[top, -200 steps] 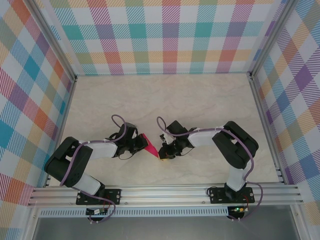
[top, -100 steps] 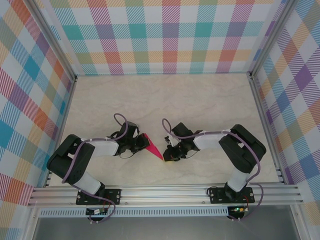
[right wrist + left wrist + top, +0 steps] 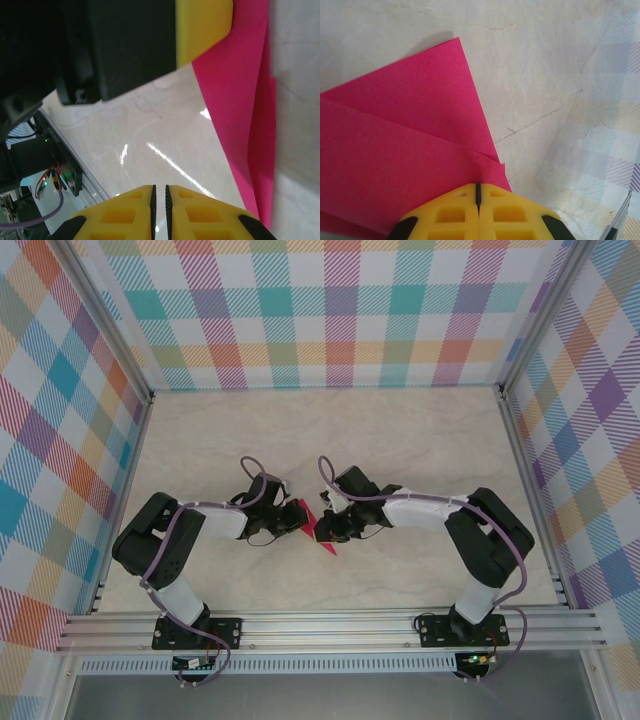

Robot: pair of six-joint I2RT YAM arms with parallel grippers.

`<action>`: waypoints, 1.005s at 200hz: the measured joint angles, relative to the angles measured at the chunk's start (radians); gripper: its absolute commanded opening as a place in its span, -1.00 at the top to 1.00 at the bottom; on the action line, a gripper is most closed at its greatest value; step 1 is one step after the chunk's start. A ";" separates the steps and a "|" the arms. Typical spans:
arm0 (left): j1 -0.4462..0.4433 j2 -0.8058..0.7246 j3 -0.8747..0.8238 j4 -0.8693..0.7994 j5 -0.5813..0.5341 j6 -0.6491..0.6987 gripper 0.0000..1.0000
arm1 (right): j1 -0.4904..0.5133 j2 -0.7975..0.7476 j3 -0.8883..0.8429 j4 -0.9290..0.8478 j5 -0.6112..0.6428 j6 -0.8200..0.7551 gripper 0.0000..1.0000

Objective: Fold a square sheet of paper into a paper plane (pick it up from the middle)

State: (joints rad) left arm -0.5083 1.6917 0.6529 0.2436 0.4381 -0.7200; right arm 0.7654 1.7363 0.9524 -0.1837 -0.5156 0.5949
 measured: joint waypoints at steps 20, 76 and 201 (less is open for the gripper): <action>0.000 0.005 0.005 -0.001 0.008 0.008 1.00 | 0.000 0.057 0.040 -0.003 0.003 0.000 0.67; 0.000 0.007 0.010 -0.006 0.014 0.014 1.00 | -0.006 0.162 0.101 -0.032 0.050 -0.012 0.71; -0.007 -0.185 0.022 -0.183 -0.114 0.009 0.81 | -0.051 0.162 -0.031 0.200 -0.070 0.080 0.85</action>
State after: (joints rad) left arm -0.5152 1.5063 0.6746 0.0605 0.3237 -0.7113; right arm 0.7139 1.8984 0.9215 0.0162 -0.5854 0.6746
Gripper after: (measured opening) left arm 0.094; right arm 0.081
